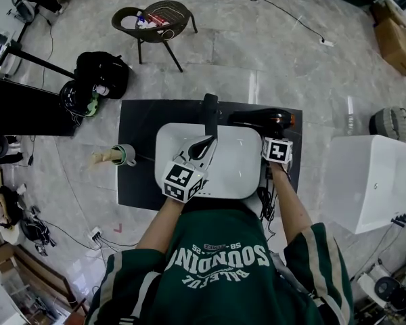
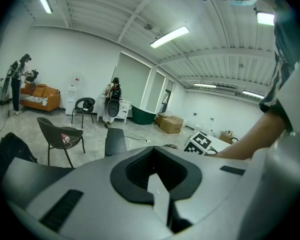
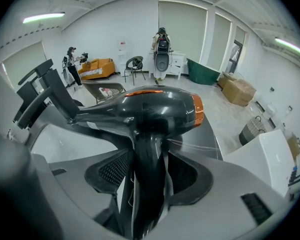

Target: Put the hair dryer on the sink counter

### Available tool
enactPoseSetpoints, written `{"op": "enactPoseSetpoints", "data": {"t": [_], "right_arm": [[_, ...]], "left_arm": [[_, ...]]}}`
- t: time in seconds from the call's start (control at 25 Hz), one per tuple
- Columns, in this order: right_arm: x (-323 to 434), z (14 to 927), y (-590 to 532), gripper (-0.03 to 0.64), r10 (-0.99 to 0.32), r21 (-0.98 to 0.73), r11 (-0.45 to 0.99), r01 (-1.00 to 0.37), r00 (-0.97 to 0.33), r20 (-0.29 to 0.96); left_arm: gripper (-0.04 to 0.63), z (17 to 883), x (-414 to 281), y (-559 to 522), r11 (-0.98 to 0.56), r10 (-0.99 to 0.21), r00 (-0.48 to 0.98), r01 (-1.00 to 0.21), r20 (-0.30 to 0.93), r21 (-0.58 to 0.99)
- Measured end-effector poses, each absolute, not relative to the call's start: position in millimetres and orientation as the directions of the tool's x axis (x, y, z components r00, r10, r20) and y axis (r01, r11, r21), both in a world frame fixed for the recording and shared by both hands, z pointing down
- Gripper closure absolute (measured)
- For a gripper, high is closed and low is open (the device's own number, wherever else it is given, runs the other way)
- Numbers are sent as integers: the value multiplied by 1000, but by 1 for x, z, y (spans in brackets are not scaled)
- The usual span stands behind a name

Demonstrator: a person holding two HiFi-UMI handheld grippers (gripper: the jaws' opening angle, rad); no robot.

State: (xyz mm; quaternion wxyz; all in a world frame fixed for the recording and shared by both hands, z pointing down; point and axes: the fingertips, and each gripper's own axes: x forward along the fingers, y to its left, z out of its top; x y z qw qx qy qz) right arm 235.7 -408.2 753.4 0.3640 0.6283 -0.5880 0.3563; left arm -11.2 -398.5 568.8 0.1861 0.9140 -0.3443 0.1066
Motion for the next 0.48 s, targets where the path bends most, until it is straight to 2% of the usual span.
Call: {"op": "enactPoseSetpoints", "data": {"t": [0.48], "right_arm": [[235,713,-386,377,-574,24,-76,-997,63,817]], "left_arm": [[583,554,-18,-382,-707,-596,751,-659,284,257]]}}
